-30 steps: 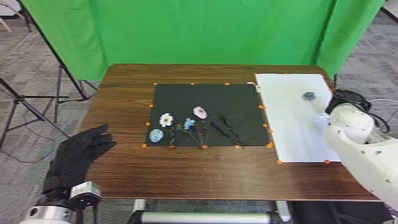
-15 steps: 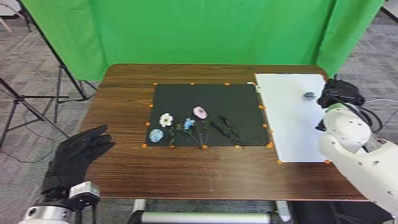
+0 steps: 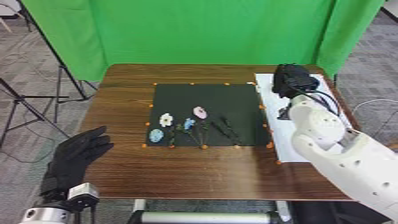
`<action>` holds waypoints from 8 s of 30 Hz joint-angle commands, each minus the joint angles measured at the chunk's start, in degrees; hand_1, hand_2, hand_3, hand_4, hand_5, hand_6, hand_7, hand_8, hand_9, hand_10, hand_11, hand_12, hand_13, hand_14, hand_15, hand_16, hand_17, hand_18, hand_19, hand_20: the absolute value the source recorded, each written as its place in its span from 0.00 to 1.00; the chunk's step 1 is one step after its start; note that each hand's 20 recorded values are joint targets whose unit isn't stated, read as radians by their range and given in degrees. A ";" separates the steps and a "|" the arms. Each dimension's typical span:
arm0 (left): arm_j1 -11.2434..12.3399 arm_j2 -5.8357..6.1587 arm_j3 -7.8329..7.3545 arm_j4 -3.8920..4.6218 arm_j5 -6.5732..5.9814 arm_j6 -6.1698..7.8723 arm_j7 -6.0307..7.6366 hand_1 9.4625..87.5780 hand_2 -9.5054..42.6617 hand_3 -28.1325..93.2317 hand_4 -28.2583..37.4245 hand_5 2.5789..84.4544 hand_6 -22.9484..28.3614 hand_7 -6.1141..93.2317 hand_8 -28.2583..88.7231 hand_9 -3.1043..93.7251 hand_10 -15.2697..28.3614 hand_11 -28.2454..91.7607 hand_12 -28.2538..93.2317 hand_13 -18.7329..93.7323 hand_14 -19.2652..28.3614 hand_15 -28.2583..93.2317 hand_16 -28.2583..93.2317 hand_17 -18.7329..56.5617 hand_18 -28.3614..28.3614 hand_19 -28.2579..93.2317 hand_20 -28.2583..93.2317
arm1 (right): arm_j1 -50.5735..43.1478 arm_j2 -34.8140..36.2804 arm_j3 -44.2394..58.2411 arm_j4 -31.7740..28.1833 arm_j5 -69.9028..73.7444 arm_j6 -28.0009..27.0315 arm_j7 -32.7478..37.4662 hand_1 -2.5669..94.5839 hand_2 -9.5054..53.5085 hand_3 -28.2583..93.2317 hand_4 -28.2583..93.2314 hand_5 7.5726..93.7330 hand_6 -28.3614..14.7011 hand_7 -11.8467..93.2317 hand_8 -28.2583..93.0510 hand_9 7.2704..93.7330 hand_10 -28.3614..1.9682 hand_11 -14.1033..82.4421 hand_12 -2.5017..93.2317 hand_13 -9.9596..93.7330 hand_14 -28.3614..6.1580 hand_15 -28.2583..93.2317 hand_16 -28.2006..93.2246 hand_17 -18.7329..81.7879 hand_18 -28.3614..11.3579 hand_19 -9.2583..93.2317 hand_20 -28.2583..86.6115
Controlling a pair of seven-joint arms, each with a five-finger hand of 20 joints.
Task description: Arrange flowers
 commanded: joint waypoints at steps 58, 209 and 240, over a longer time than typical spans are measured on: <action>-0.42 -3.37 -2.85 -0.58 2.41 -2.29 -5.43 0.23 0.28 0.91 0.12 0.52 0.70 0.26 0.15 0.45 0.86 0.57 0.31 0.43 1.00 0.79 0.11 0.13 0.90 0.73 0.31 | -2.42 -16.58 -8.39 5.89 -10.26 -3.34 0.56 0.62 0.00 0.88 0.00 0.83 0.65 0.37 0.25 0.95 0.68 0.29 0.42 0.84 0.70 0.86 0.40 0.65 0.25 1.00 0.45; -2.77 -0.77 2.00 0.31 0.61 -0.96 -1.14 0.24 0.28 0.91 0.12 0.52 0.70 0.27 0.15 0.45 0.86 0.57 0.31 0.43 1.00 0.79 0.11 0.13 0.89 0.73 0.31 | -3.83 -1.46 5.97 11.12 -1.15 1.56 1.55 0.59 0.00 0.86 0.00 0.83 0.69 0.38 0.23 0.96 0.76 0.30 0.40 0.85 0.73 0.86 0.39 0.67 0.27 1.00 0.47; -3.64 -1.14 1.44 0.59 1.48 -1.65 -2.68 0.24 0.28 0.91 0.12 0.52 0.71 0.26 0.15 0.45 0.86 0.57 0.31 0.43 1.00 0.79 0.11 0.13 0.89 0.73 0.31 | -18.78 -7.10 3.54 -5.85 -2.10 0.50 -3.42 0.56 0.00 0.88 0.00 0.81 0.66 0.36 0.25 0.93 0.69 0.31 0.39 0.83 0.70 0.85 0.40 0.66 0.25 1.00 0.48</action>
